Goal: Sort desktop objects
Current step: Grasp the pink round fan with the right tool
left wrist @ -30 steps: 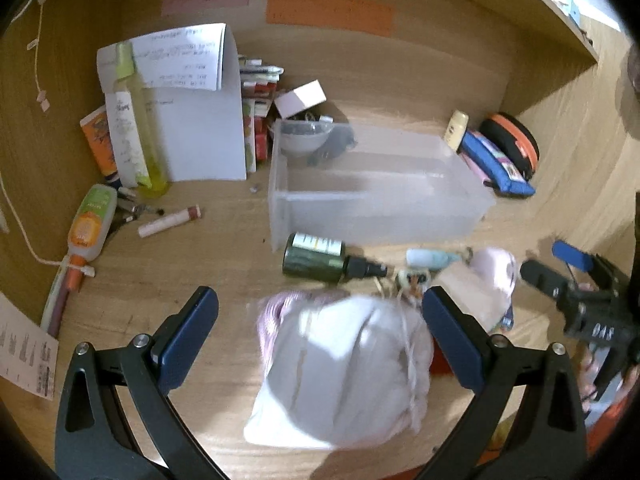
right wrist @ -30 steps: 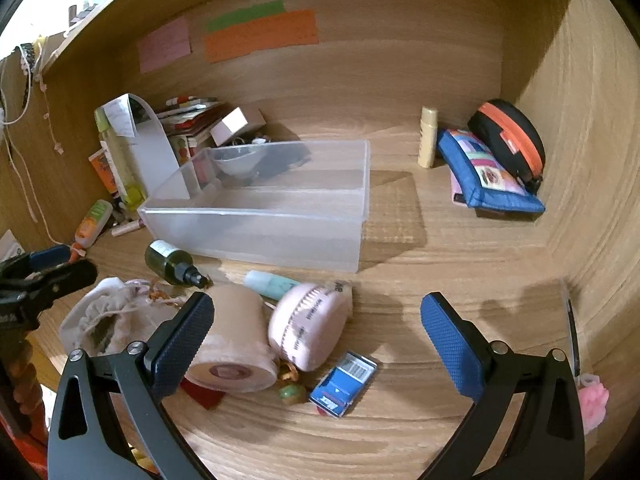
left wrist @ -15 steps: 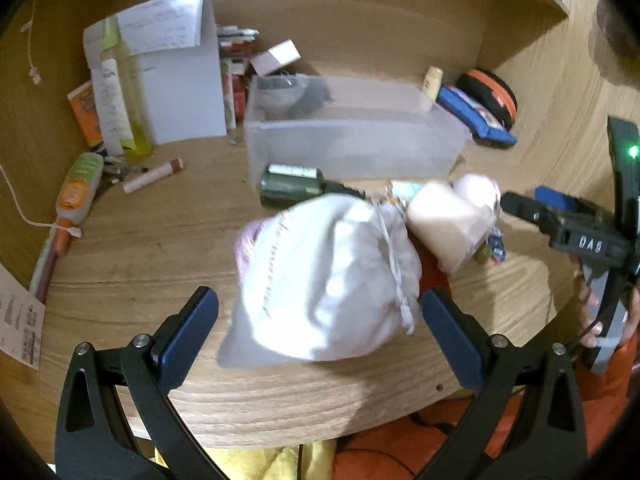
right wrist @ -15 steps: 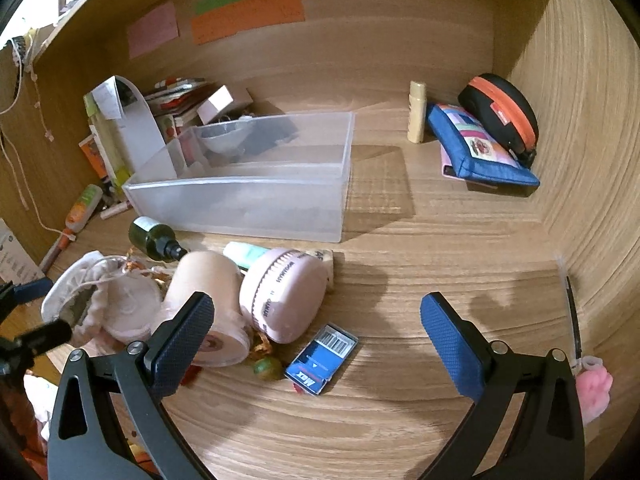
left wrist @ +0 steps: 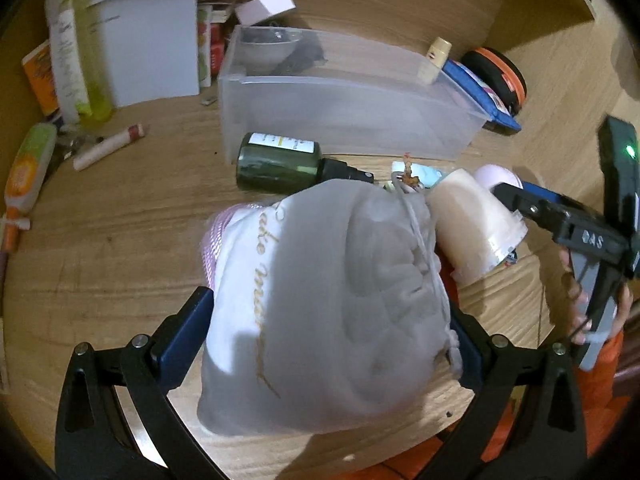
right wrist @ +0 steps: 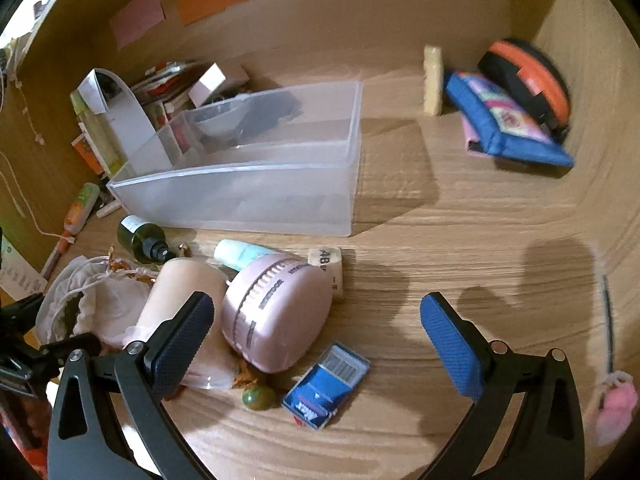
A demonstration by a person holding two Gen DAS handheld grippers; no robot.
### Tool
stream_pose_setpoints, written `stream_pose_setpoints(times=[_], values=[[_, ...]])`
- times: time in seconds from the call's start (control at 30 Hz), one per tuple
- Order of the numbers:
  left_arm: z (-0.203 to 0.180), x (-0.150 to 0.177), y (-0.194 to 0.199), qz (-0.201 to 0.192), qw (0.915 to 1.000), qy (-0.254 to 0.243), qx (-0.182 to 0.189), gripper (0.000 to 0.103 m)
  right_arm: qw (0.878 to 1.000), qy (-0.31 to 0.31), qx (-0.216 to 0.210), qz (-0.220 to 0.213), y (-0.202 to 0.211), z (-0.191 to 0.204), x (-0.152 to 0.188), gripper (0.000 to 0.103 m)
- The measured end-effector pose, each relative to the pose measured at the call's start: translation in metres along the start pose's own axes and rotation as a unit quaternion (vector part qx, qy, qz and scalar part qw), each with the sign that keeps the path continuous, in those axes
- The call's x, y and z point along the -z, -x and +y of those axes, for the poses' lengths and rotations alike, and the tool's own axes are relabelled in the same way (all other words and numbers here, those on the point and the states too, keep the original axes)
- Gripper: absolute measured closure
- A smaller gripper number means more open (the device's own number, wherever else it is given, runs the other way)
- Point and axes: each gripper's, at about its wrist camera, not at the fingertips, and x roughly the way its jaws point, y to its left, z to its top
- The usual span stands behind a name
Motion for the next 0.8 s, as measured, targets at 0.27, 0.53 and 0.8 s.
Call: stream_pose_setpoints(times=[0.27,0.53,0.8], values=[[-0.001,-0.011,-0.010,0.004,0.9999,-0.016,0.004,0.000,0.997,-0.013,-0.068,0.043,-0.029,-0.013,-0.007,0.018],[-0.001,-0.014,-0.003,-0.028,0.9996,-0.008,-0.001,0.012,0.995,0.001,-0.078,0.065,-0.035,-0.014,-0.006,0.040],[0.007,-0.016,0.014,-0.055,0.9985,0.004,-0.004,0.045,0.996,-0.007,-0.074,0.043,-0.021,-0.020,-0.011,0.040]])
